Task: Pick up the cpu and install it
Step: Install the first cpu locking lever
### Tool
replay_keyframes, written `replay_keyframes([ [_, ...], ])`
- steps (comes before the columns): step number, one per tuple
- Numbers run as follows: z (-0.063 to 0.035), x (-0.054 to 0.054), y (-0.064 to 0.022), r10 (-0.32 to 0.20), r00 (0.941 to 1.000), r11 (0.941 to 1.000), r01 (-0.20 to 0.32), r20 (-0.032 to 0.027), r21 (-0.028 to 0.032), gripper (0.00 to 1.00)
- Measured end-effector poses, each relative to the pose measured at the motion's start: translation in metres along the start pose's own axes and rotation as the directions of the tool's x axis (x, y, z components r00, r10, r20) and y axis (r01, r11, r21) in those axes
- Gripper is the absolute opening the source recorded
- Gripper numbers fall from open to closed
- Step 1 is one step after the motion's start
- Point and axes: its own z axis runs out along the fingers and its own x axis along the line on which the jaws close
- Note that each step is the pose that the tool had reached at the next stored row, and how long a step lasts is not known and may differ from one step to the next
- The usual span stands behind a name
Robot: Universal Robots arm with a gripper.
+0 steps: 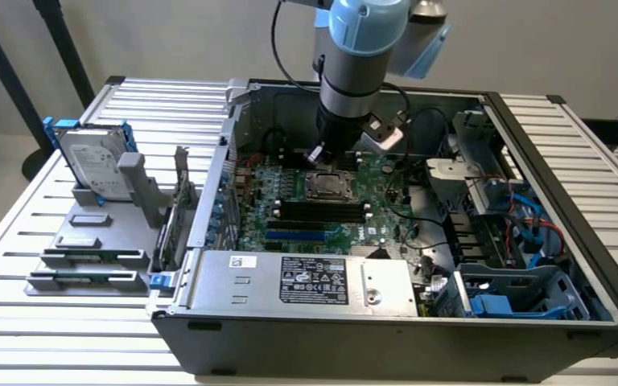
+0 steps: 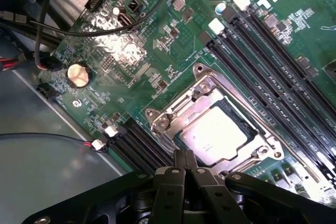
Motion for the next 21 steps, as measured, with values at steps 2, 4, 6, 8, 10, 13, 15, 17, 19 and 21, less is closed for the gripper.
replay_keyframes([
  [2, -0.0024, -0.003, -0.0007, 0.000, 1.0000, 1.0000, 0.000, 0.0001, -0.0001, 0.11],
  [4, -0.0050, -0.005, -0.0014, 0.000, 1.0000, 1.0000, 0.000, -0.0001, 0.0000, 0.11],
  [6, -0.0083, -0.008, -0.0016, 0.000, 1.0000, 1.0000, 0.000, 0.0001, -0.0001, 0.11],
  [8, -0.0118, -0.010, -0.0012, 0.000, 1.0000, 1.0000, 0.000, 0.0001, 0.0000, 0.11],
  [10, -0.0153, -0.012, -0.0005, 0.000, 1.0000, 1.0000, 0.000, 0.0000, 0.0000, 0.11],
  [13, -0.0200, -0.015, 0.0010, 0.000, 1.0000, 1.0000, 0.000, 0.0001, -0.0001, 0.11],
  [15, -0.0224, -0.018, 0.0023, 0.000, 1.0000, 1.0000, 0.000, 0.0001, -0.0001, 0.11],
  [17, -0.0244, -0.021, 0.0038, 0.000, 1.0000, 1.0000, 0.000, 0.0000, 0.0000, 0.11],
  [19, -0.0267, -0.024, 0.0055, 0.000, 1.0000, 1.0000, 0.000, 0.0001, 0.0000, 0.11],
  [21, -0.0288, -0.027, 0.0072, 0.000, 1.0000, 1.0000, 0.000, 0.0001, -0.0001, 0.11],
])
